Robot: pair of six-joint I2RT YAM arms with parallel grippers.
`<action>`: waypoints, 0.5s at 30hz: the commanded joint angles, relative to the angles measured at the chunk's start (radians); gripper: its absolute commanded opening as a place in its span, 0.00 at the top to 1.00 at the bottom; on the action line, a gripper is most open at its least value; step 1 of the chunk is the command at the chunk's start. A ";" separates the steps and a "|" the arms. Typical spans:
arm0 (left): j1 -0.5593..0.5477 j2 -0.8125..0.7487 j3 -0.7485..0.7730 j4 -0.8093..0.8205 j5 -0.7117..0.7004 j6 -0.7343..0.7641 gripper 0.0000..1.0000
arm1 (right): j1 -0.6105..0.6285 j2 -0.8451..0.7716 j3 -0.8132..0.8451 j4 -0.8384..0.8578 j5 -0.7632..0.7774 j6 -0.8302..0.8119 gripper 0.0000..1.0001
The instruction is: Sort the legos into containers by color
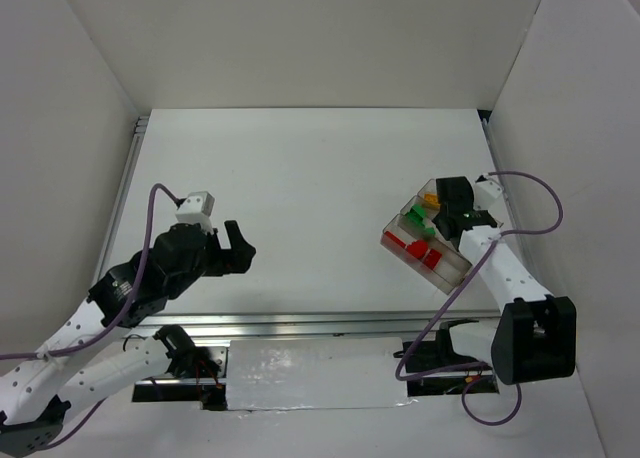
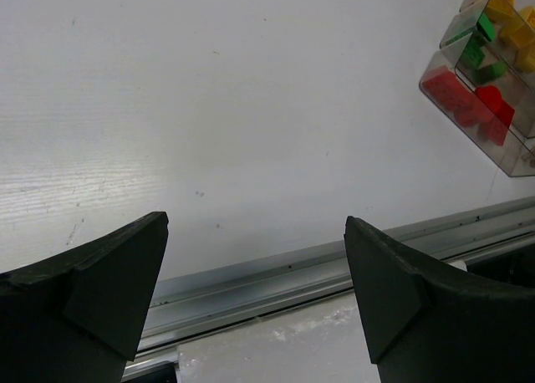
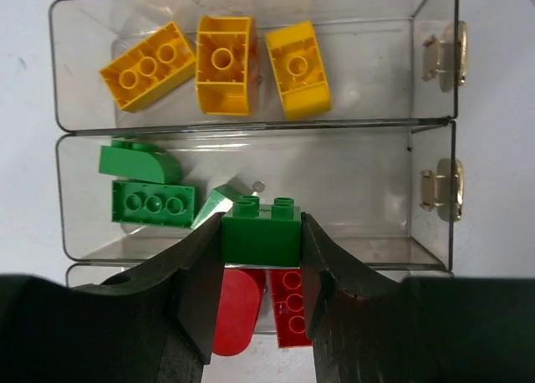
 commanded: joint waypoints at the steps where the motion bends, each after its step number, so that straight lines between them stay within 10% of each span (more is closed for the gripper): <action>1: 0.001 0.005 0.018 0.025 0.040 0.048 0.01 | -0.015 0.006 0.049 -0.031 0.071 0.022 0.75; 5: 0.001 -0.004 0.009 0.035 0.041 0.052 0.00 | -0.015 -0.019 0.035 -0.031 0.049 0.029 0.04; 15: 0.001 0.079 0.077 -0.053 -0.095 -0.014 0.00 | -0.013 -0.174 0.072 -0.109 -0.005 0.018 0.00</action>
